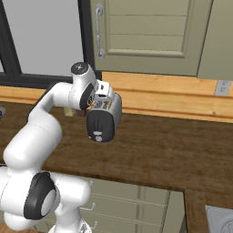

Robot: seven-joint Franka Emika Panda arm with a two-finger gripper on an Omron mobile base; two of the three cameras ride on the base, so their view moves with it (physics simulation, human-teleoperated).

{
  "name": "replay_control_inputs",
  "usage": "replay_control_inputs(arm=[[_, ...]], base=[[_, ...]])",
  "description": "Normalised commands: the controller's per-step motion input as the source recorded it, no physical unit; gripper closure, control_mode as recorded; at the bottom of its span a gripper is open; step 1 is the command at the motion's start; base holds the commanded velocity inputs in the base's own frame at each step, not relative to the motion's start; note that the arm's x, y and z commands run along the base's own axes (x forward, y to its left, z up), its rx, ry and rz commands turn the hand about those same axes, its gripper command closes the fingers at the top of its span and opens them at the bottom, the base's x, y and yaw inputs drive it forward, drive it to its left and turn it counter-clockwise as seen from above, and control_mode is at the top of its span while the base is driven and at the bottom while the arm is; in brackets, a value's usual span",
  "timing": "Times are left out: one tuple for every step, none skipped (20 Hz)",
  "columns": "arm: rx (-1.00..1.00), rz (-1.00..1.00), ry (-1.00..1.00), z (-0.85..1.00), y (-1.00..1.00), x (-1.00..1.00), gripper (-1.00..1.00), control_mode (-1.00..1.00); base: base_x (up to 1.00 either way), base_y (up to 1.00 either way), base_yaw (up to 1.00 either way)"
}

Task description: Start the toaster. Once the lever pops up, take the bread to the plate on the dining counter.

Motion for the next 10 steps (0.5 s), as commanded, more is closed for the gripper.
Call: replay_control_inputs(arm=[[0.0, 0.0, 0.0, 0.0, 0.0, 0.0, -1.0, -1.0], [0.0, 0.0, 0.0, 0.0, 0.0, 0.0, -1.0, -1.0], [0.0, 0.0, 0.0, 0.0, 0.0, 0.0, -1.0, -1.0], [0.0, 0.0, 0.0, 0.0, 0.0, 0.0, -1.0, -1.0], [0.0, 0.0, 0.0, 0.0, 0.0, 0.0, -1.0, -1.0], [0.0, 0.0, 0.0, 0.0, 0.0, 0.0, -1.0, -1.0], [0.0, 0.0, 0.0, 0.0, 0.0, 0.0, -1.0, -1.0], [0.0, 0.0, 0.0, 0.0, 0.0, 0.0, -1.0, -1.0], [0.0, 0.0, 0.0, 0.0, 0.0, 0.0, -1.0, -1.0], [0.0, 0.0, 0.0, 0.0, 0.0, 0.0, -1.0, -1.0]], base=[[0.0, 0.0, 0.0], [0.0, 0.0, 0.0], [0.0, 0.0, 0.0], [0.0, 0.0, 0.0], [0.0, 0.0, 0.0], [0.0, 0.0, 0.0], [0.0, 0.0, 0.0], [0.0, 0.0, 0.0], [0.0, 0.0, 0.0], [0.0, 0.0, 0.0]])
